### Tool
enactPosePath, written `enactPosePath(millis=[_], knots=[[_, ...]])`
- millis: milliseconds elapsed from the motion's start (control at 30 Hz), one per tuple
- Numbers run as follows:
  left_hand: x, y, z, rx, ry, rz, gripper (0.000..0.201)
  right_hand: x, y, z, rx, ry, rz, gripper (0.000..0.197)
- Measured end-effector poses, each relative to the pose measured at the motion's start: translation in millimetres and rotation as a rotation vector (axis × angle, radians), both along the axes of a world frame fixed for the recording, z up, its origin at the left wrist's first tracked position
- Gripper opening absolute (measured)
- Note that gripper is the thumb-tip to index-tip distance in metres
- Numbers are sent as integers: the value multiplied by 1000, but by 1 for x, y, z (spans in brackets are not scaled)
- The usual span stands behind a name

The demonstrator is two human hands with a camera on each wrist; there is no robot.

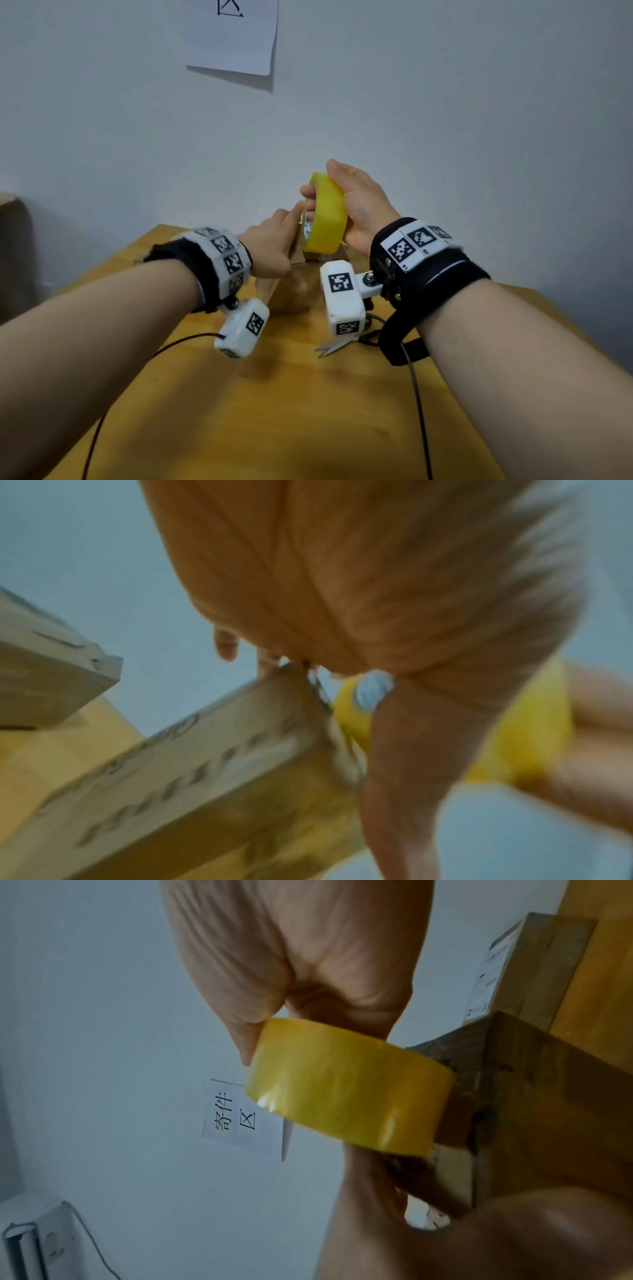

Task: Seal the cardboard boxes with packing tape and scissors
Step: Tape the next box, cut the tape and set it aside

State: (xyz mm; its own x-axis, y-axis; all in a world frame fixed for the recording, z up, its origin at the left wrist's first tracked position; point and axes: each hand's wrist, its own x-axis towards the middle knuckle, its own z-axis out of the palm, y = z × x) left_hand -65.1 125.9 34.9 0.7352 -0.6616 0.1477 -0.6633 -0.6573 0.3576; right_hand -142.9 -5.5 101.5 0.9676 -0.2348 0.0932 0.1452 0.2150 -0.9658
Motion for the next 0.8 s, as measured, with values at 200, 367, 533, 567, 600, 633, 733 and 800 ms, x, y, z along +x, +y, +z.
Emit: enactPosePath(millis=[200,367,533,567,600,633,733,800], knots=[[19,9,1,-209,26,185,114,-2,-2,-2,-79,44,-42,34],[31,18,16,-364,114,273,92,-4,-2,-19,-133,176,0,40],[32,15,17,-434,181,263,80,-1,-9,-27,-167,229,-12,41],[31,13,15,-456,197,267,77,0,-10,-27,-176,236,-16,41],[30,11,14,-485,221,270,73,0,-12,-28,-186,245,-20,40],[30,9,12,-513,245,279,70,1,-13,-29,-198,256,-22,40],[32,4,4,-569,328,304,66,2,-19,-34,-244,296,-7,37],[34,-1,-3,-634,406,312,63,3,-22,-36,-280,323,5,35]])
